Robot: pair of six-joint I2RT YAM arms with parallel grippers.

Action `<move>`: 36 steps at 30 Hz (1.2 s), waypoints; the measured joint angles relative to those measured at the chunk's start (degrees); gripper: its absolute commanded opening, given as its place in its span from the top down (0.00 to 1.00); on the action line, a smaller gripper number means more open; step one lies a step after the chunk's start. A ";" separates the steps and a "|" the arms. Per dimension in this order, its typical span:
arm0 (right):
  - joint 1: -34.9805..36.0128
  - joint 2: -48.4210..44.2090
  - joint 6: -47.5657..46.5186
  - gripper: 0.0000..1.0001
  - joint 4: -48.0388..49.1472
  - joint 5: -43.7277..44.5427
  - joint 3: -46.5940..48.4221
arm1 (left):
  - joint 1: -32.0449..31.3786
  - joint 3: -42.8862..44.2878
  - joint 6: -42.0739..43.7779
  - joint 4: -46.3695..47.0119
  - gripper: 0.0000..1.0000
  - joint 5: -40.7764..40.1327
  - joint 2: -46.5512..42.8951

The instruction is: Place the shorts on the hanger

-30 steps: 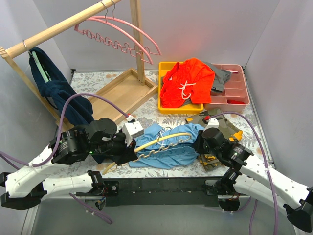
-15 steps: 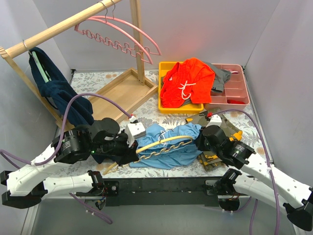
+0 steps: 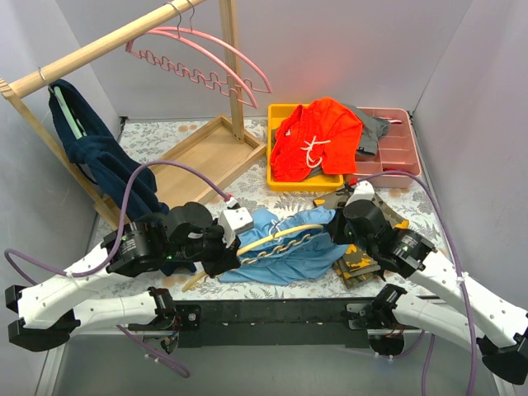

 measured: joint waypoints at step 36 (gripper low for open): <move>14.51 13.62 -6.82 0.39 -0.31 14.01 28.46 | -0.39 -36.06 -10.25 56.41 1.00 -23.93 -18.75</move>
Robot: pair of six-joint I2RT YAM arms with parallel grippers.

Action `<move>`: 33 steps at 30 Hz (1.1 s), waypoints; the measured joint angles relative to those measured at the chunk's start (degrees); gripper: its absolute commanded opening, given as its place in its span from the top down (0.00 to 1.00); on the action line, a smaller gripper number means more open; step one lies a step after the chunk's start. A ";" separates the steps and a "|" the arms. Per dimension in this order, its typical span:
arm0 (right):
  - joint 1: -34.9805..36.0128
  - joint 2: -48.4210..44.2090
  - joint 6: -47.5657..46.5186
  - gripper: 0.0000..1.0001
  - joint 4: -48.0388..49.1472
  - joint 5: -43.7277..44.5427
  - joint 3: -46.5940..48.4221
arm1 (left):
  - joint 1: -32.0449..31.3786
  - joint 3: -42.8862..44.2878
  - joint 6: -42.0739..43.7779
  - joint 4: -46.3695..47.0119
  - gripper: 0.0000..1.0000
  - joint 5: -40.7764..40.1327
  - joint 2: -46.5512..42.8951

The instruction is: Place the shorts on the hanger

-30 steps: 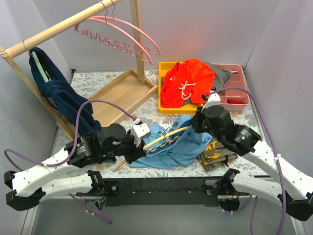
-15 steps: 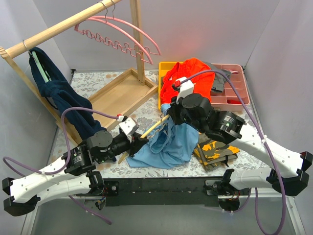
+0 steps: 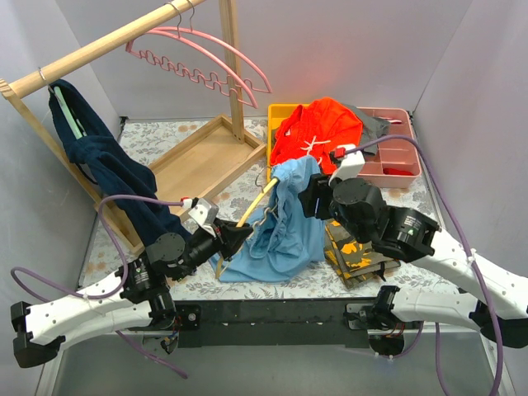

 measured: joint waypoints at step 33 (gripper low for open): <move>10.49 17.38 23.89 0.63 36.52 10.78 -32.96 | 0.00 -9.64 -10.38 21.38 1.00 -5.84 3.65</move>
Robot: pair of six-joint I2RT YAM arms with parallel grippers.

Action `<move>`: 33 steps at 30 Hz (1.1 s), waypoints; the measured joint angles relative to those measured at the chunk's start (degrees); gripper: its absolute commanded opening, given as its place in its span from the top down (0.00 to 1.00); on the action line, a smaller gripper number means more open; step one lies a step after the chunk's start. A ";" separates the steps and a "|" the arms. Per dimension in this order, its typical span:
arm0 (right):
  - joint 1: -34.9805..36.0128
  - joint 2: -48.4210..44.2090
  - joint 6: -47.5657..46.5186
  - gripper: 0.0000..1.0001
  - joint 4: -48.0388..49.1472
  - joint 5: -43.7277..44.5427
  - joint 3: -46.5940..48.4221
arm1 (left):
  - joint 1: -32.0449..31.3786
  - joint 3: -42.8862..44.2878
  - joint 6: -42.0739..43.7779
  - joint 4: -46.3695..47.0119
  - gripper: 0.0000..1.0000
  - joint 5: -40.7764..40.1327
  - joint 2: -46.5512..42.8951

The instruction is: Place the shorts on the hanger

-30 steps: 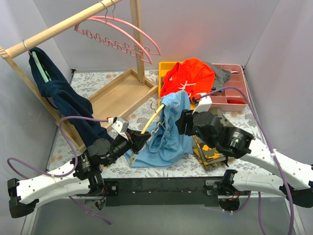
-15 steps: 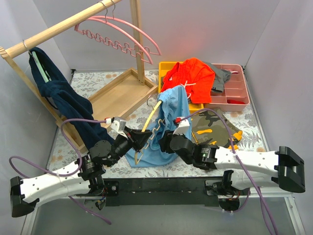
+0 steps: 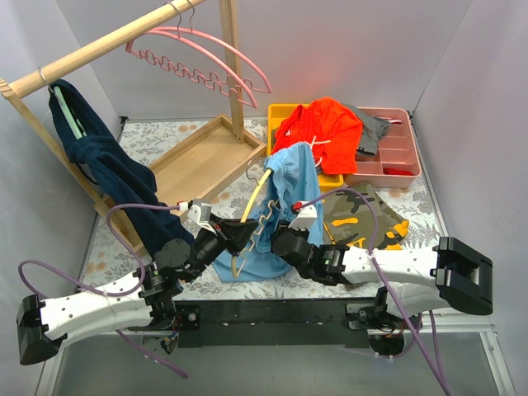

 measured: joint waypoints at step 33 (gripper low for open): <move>17.88 -1.14 8.26 0.99 -18.56 3.04 8.72 | -0.44 -5.05 3.41 39.39 1.00 -9.49 25.62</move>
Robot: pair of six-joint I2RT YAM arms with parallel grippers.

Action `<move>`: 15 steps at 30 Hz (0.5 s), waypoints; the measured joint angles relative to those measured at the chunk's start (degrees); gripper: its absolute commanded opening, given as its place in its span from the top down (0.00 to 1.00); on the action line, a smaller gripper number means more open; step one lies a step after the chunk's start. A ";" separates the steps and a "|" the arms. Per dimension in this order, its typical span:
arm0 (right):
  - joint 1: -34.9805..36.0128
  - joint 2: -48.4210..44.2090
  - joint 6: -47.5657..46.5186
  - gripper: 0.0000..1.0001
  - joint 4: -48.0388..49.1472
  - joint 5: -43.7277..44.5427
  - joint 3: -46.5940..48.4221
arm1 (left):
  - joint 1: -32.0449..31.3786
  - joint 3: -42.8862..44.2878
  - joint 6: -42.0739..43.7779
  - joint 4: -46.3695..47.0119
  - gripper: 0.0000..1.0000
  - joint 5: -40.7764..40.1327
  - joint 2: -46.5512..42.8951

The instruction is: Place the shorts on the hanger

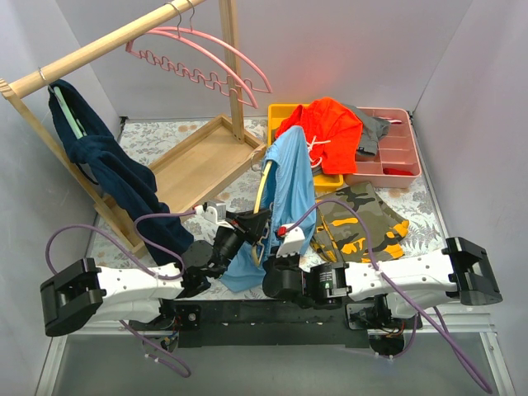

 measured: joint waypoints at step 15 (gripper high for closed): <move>2.86 1.55 0.24 0.99 -8.33 3.04 6.01 | 0.13 0.13 2.10 3.45 1.00 0.04 4.17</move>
